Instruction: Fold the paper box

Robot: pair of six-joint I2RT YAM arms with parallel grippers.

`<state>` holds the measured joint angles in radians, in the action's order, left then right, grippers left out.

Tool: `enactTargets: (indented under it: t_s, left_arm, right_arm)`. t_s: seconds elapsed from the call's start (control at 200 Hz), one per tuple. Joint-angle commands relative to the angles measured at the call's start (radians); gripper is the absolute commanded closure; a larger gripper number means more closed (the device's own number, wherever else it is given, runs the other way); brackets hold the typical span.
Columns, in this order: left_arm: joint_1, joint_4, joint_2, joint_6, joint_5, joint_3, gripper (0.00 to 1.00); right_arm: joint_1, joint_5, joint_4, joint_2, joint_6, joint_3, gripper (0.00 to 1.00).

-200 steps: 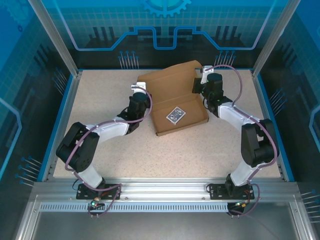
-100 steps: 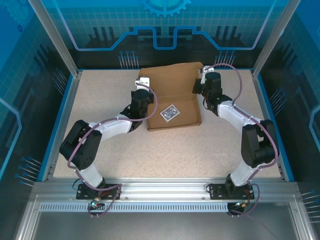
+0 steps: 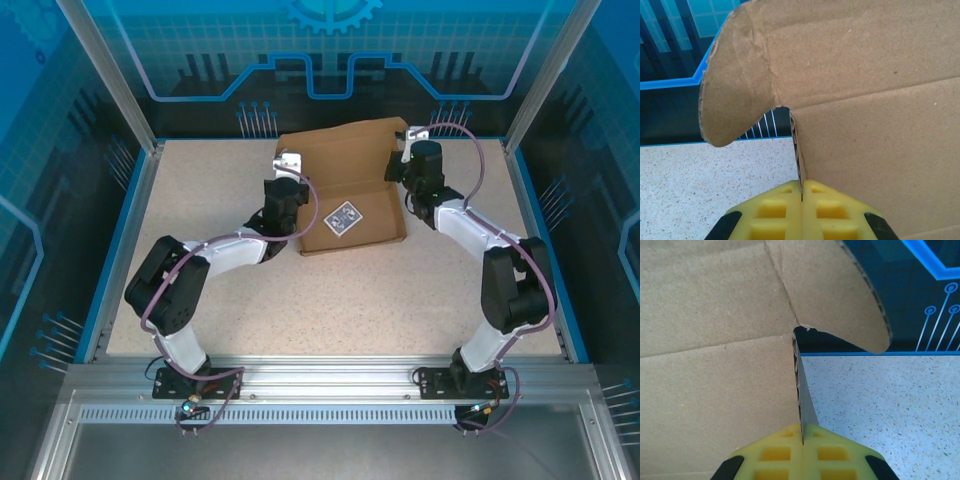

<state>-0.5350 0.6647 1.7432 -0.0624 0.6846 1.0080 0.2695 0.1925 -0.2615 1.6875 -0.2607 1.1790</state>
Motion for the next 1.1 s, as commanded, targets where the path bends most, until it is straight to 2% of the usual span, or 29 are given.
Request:
enactTargets:
  t_s: [0.0, 0.425, 1.091]
  left_arm:
    - [-0.038, 0.071, 0.006, -0.021, -0.061, -0.035, 1.0]
    - [-0.111, 0.117, 0.02, -0.057, -0.019, -0.119, 0.99]
    - [-0.231, 0.204, 0.032, -0.123, 0.058, -0.192, 1.0]
  right_arm:
    - [0.037, -0.113, -0.167, 0.009, 0.037, -0.026, 1.0]
    - [0.039, -0.182, -0.256, -0.004, 0.046, -0.11, 1.0]
    - [0.039, -0.071, -0.135, -0.118, 0.08, -0.251, 0.95]
